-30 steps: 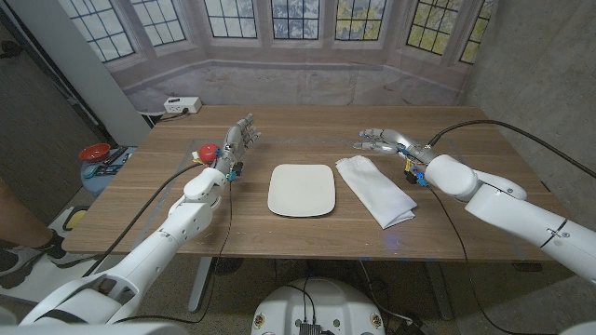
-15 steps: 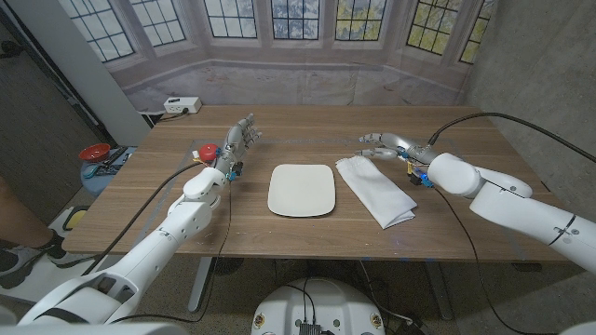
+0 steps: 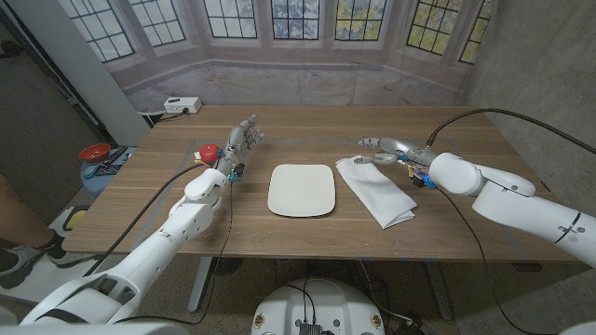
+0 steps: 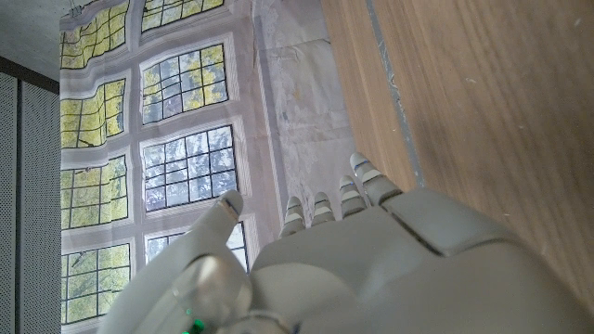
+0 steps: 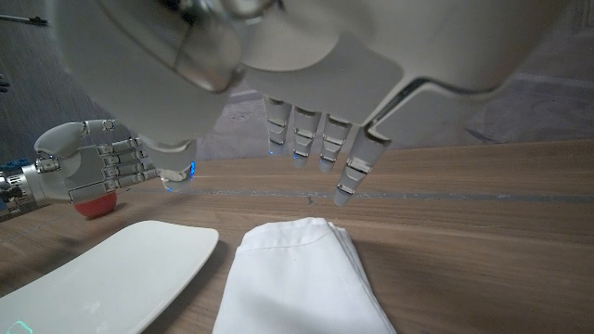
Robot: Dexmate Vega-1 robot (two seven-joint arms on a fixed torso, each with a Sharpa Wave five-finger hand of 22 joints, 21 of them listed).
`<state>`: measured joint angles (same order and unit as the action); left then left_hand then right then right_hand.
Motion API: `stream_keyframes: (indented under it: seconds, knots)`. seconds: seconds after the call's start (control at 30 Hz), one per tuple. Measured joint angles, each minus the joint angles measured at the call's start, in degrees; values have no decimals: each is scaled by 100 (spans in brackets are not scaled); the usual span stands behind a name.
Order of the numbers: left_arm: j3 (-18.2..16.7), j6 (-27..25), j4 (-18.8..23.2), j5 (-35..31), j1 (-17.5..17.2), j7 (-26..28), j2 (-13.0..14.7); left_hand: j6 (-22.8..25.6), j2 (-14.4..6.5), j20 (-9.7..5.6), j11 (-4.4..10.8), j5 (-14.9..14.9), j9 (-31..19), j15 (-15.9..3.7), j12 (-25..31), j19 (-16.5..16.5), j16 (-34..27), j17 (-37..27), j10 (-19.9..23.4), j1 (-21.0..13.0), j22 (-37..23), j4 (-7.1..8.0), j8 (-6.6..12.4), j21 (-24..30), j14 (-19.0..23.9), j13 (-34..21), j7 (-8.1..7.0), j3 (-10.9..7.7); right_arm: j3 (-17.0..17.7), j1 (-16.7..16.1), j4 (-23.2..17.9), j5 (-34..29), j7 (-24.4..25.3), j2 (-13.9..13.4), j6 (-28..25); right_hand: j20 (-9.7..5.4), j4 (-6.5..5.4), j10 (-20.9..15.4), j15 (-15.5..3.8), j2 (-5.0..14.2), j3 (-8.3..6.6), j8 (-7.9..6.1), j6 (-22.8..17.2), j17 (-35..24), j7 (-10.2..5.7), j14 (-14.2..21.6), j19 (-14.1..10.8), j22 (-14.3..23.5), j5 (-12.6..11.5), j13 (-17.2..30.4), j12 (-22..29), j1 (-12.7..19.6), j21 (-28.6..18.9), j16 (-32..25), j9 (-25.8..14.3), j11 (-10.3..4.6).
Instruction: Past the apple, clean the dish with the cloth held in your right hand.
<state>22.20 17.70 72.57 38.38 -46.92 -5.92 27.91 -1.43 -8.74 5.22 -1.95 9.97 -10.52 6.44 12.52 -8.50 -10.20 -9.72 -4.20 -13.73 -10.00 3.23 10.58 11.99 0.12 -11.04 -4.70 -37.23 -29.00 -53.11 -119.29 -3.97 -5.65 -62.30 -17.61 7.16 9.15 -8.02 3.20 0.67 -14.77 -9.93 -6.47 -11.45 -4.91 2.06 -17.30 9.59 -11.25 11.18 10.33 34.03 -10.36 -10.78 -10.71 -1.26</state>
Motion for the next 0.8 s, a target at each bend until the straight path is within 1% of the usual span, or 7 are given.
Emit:
stream_keyframes:
  seconds: [0.07,0.17,0.27,0.3,0.57,0.7,0.8]
  knots:
    - [1,13,13,-7,-15,6,0,0,0,0,0,0,0,0,0,0,0,0,0,0,0,0,0,0,0,0,0,0,-30,19,-12,-61,-61,-14,-16,-18,0,57,2,-29,0,0,59,13,21,-39,20,0,0,0,0,29,0,0,5,-32]
    - [1,17,35,-12,-33,12,1,0,0,0,0,0,0,0,0,0,0,0,0,0,0,0,0,0,0,0,0,0,-47,29,-16,-123,-115,-21,-36,-10,0,84,19,-42,0,0,98,27,0,-104,68,0,0,-26,0,42,0,17,5,-21]
    - [1,29,68,-19,-56,31,6,0,0,0,0,0,0,0,0,0,0,0,0,0,0,0,0,0,0,0,0,0,-106,65,-30,-227,-197,-45,-57,-84,0,168,29,-51,0,0,138,27,40,-198,142,0,-22,-26,0,52,0,41,5,-61]
    - [1,29,78,-20,-63,34,9,0,0,0,0,0,0,0,0,0,0,0,0,0,0,0,0,0,0,0,0,0,-116,72,-33,-260,-221,-50,-64,-123,-1,191,19,-51,1,0,138,27,40,-225,186,0,-22,-26,0,52,6,40,5,-84]
    - [9,30,134,-29,-103,58,26,0,0,0,0,0,0,0,-24,1,0,0,0,0,0,-23,0,0,-1,0,0,-23,-205,128,-57,-520,-412,-102,-85,-110,-24,295,61,-97,24,-46,169,26,72,-389,650,1,-44,-53,0,52,88,40,5,-219]
    - [23,30,148,-32,-109,58,26,0,0,0,0,0,0,0,-24,1,0,0,0,0,0,-23,0,0,-1,0,0,-23,-211,132,-62,-609,-472,-116,-85,-122,-24,220,39,-119,24,-69,166,50,69,-410,816,1,-44,-53,11,74,88,40,5,-311]
    - [31,30,155,-40,-110,58,26,0,0,-32,0,0,0,0,-24,-31,0,1,0,0,0,-23,0,0,-1,0,0,-23,-221,133,-76,-659,-504,-157,-74,-102,-24,124,5,-119,23,-90,116,53,19,-437,939,1,-44,-52,49,74,88,16,4,-373]
